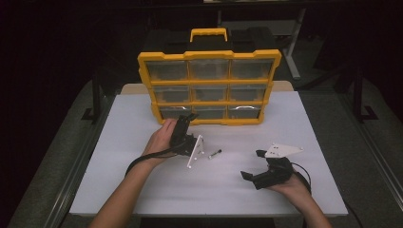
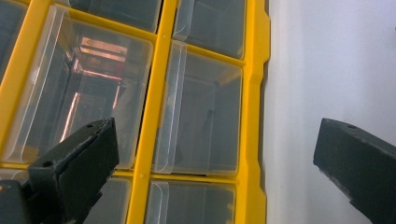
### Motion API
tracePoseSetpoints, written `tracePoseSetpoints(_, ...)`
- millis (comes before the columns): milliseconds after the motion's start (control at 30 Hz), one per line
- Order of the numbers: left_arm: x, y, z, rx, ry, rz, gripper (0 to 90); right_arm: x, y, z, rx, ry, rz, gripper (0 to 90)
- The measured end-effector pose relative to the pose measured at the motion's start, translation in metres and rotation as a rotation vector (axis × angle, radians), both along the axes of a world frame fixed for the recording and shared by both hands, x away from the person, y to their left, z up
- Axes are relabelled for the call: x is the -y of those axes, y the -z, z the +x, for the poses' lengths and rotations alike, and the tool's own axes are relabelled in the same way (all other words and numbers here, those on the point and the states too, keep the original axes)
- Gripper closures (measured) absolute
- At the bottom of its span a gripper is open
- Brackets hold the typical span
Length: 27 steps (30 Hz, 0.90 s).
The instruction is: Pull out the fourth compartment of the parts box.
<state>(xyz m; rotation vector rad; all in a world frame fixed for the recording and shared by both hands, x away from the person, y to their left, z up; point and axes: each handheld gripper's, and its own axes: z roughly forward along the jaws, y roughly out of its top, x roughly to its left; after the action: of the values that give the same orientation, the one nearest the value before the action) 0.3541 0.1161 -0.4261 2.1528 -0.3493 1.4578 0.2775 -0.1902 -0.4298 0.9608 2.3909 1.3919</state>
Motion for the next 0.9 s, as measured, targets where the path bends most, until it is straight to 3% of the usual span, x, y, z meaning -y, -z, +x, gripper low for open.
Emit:
tracePoseSetpoints(533, -0.0006, 0.0035, -0.0003, 0.069, -0.002, 0.049, 0.1, 0.0002, -0.0002, -0.0002, 0.0, 0.0, 0.0, 0.2)
tracePoseSetpoints(900, -0.004, 0.0028, 0.0009, 0.093, -0.009, 0.059, 0.1, 0.0001, 0.0, 0.0, 0.001, -0.001, -0.001, 0.1)
